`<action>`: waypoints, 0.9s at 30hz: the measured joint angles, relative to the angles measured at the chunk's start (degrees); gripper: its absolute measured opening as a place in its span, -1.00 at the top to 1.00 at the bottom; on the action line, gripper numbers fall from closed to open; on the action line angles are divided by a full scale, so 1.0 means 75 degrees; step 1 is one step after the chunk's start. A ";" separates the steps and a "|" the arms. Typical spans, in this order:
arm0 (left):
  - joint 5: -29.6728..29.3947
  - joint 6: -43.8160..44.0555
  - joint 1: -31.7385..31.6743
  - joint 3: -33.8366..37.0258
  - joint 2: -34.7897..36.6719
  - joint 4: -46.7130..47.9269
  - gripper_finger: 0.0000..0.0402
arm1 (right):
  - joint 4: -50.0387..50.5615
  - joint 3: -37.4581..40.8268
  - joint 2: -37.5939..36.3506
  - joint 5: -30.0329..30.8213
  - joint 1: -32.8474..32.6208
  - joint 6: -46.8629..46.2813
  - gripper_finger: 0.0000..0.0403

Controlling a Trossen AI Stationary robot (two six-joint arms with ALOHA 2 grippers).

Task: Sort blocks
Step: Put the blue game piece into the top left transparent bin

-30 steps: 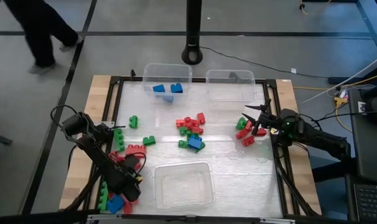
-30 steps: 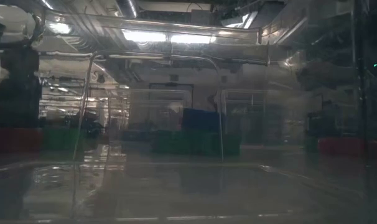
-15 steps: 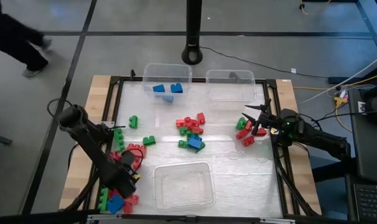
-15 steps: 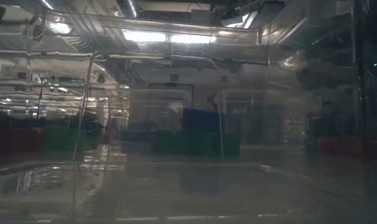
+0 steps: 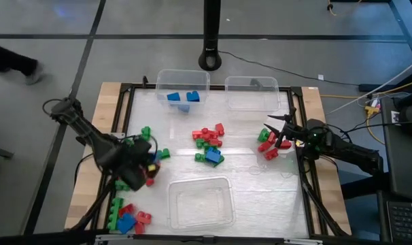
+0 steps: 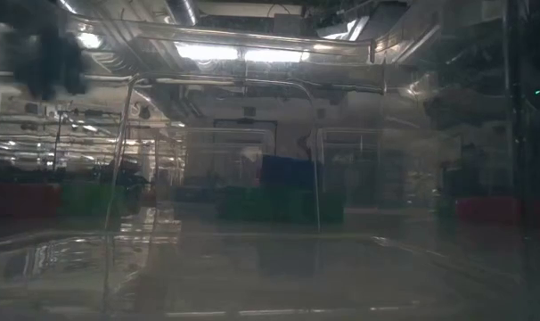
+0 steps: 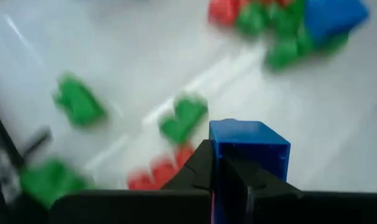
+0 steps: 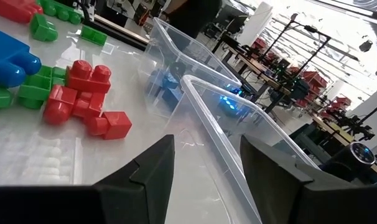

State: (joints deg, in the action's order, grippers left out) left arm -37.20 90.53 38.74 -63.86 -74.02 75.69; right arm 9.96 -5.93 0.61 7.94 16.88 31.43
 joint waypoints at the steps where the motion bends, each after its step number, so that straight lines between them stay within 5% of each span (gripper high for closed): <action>1: -0.0252 -0.0405 -0.0281 0.0000 0.0099 -0.0048 0.99 | 0.0000 0.0000 0.0000 0.0000 0.0000 -0.0020 0.08; 8: -0.1068 -0.4409 -0.2820 0.0000 0.0600 -0.1538 0.99 | -0.0003 -0.0003 0.0001 0.0000 0.0000 -0.0034 0.08; 17: -0.0449 -0.9688 -0.6362 -0.0003 0.0604 -0.4838 0.99 | -0.0003 -0.0003 0.0001 0.0000 0.0000 0.0016 0.08; 27: 0.0778 -1.1593 -0.8773 -0.0012 0.0238 -0.6486 0.98 | 0.0063 -0.0003 0.0001 0.0148 0.0000 0.0049 0.08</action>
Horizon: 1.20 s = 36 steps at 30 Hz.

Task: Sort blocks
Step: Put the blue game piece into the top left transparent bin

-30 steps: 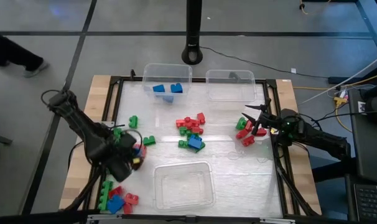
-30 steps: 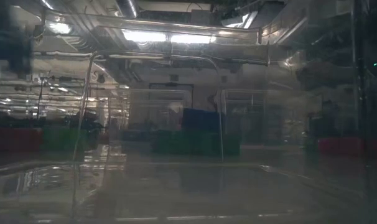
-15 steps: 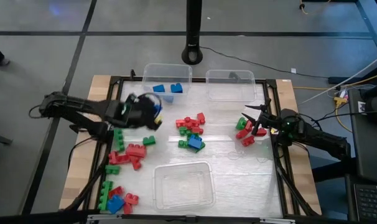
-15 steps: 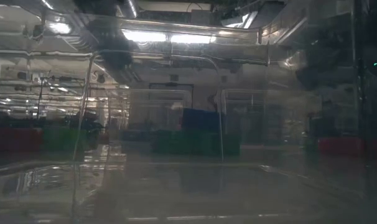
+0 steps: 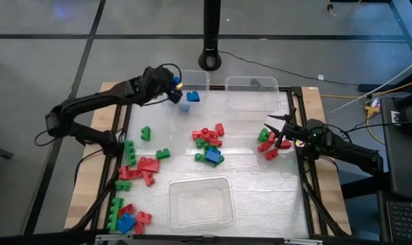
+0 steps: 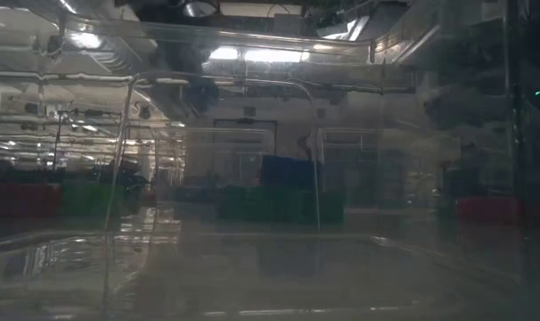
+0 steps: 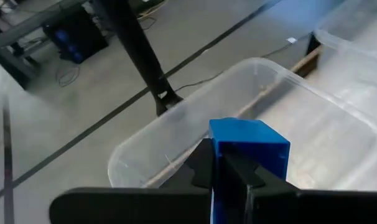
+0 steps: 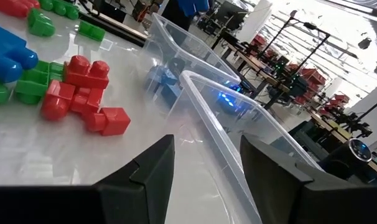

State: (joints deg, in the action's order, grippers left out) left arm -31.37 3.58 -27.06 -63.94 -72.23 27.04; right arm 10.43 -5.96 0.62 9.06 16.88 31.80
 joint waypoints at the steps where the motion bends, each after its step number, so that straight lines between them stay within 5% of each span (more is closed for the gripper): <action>1: 0.0032 -0.0116 -0.0102 0.0000 -0.0077 -0.0137 0.98 | -0.0048 0.0000 0.0000 0.0077 0.0000 0.0026 0.08; 16: 0.0045 -0.0737 -0.0773 0.0000 -0.0439 -0.1223 0.91 | -0.0179 -0.0003 -0.0003 0.0315 0.0000 0.0430 0.08; 29: 0.0700 -0.0343 -0.0910 -0.0323 -0.0479 -0.0112 -0.09 | -0.0177 -0.0003 -0.0001 0.0254 0.0000 0.0430 0.08; 36: 0.0762 -0.0070 -0.0522 -0.0699 -0.0428 0.0900 -0.31 | -0.0343 -0.0003 0.0000 0.0251 0.0000 0.0430 0.08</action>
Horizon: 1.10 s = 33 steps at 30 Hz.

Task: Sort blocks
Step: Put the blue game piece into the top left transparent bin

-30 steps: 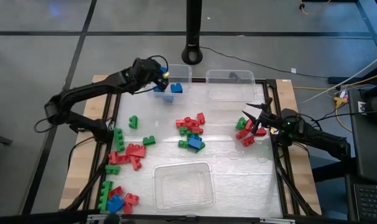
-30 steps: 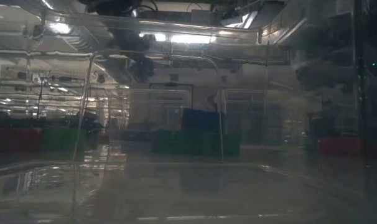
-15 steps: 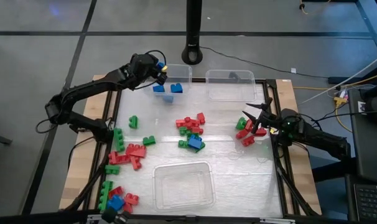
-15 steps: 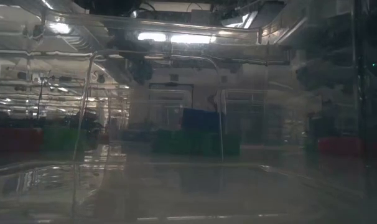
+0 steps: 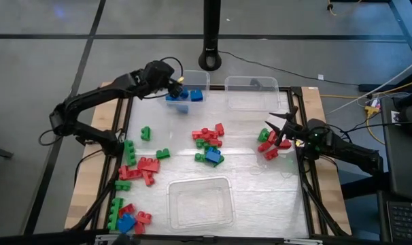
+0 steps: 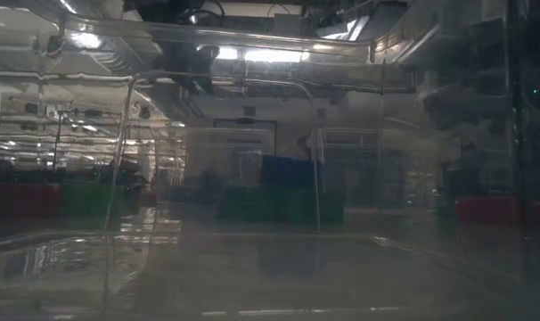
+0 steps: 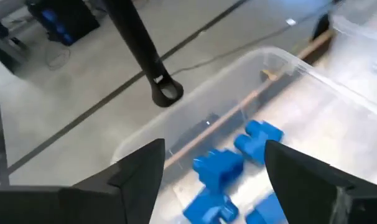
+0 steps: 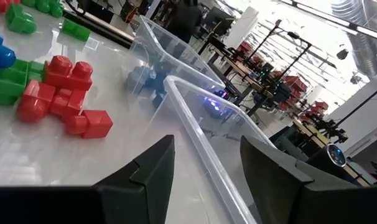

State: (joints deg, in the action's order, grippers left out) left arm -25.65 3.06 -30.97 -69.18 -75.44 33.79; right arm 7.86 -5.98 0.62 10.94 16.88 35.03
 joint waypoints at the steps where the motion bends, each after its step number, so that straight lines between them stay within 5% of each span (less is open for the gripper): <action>1: 0.0000 -0.0020 0.0179 -0.0028 0.0035 0.0114 -0.32 | -0.0063 0.0000 0.0000 -0.0006 0.0000 -0.0001 0.08; 10: 0.0009 0.1656 0.3119 -0.0065 0.0662 0.1513 -0.32 | -0.0456 0.0000 0.0000 -0.0757 0.0000 -0.0029 0.08; 22: 0.0003 0.6653 0.7430 -0.0059 0.0452 0.3231 -0.32 | -0.0661 0.0000 -0.0003 -0.1721 0.0000 -0.0422 0.08; 29: 0.0103 0.8746 0.8981 -0.0154 -0.0406 0.3207 -0.32 | -0.0641 0.0000 -0.0003 -0.2283 -0.0003 -0.0827 0.08; 33: 0.0401 0.9368 0.9492 -0.0999 -0.1238 0.3265 -0.32 | -0.0641 0.0000 -0.0003 -0.2509 -0.0001 -0.1056 0.08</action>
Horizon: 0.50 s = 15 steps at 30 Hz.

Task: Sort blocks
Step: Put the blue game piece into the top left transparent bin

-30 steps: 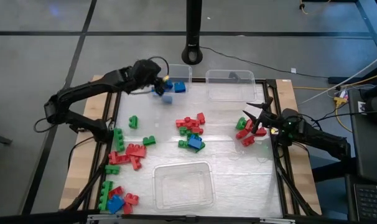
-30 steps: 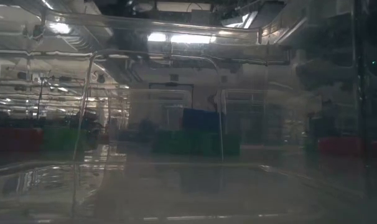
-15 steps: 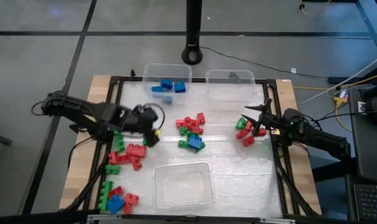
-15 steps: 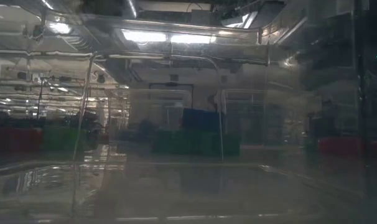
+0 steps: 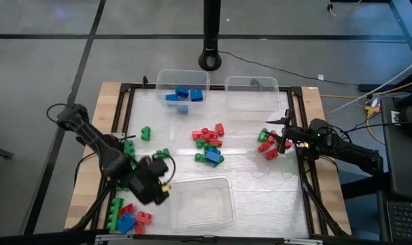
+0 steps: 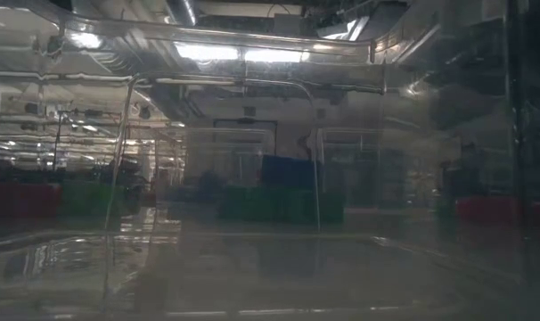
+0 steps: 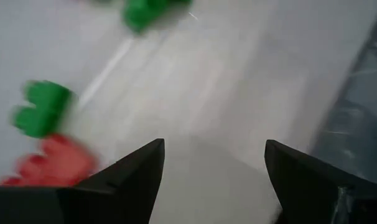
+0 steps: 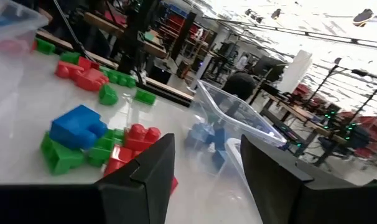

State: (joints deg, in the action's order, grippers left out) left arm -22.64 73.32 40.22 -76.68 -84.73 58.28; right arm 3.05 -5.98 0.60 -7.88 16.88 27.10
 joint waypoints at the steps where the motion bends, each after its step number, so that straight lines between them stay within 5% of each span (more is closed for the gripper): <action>1: 0.0029 0.0079 0.0108 -0.0308 -0.0245 0.0036 -0.32 | 0.0000 0.0000 0.0000 -0.0079 0.0000 -0.0066 0.08; 8: 0.0637 0.1463 0.0835 -0.2550 -0.2126 0.1412 -0.21 | 0.0003 0.0000 0.0000 -0.0434 -0.0005 -0.0209 0.08; 15: 0.1734 0.3419 0.1522 -0.3511 -0.3370 0.1493 -0.12 | 0.0006 0.0000 0.0000 -0.0431 -0.0005 -0.0191 0.08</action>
State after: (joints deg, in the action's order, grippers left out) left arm -9.64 98.96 51.64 -103.01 -110.00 69.47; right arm 3.09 -5.98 0.60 -11.11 16.84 25.67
